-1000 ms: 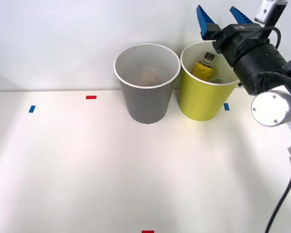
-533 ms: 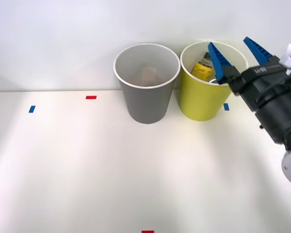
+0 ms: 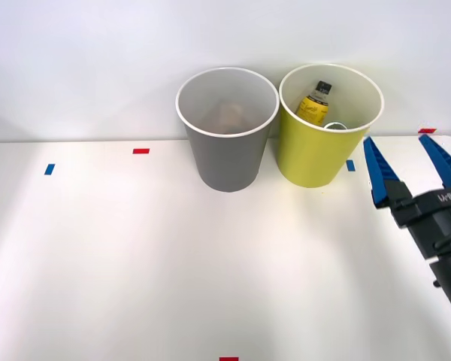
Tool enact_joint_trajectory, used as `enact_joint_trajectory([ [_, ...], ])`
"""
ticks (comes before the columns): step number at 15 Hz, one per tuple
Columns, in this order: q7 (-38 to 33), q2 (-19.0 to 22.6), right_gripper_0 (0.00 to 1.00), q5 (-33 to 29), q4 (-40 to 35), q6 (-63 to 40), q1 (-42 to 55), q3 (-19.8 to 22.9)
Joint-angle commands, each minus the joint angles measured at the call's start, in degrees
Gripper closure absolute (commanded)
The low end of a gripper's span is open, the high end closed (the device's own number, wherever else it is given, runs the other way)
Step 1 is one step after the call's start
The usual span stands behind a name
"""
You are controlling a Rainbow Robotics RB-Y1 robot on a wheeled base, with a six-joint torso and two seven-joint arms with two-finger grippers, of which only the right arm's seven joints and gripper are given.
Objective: Put cans in the gray bin, plastic bottles in the light green bin
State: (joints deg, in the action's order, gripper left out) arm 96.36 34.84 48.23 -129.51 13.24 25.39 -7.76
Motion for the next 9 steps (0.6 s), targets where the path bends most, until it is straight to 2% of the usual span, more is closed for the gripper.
enact_joint_trajectory([
  [1,0.05,-3.91,0.0,-1.12,0.58,2.05,5.02,-4.29],
  [4,-0.12,-7.69,0.0,-3.75,6.2,6.36,5.72,-8.42],
  [7,-0.21,-12.96,0.0,-6.65,14.11,8.55,4.49,-8.24],
  [9,-0.21,-17.35,0.0,-8.32,16.75,8.55,4.49,-7.1],
])
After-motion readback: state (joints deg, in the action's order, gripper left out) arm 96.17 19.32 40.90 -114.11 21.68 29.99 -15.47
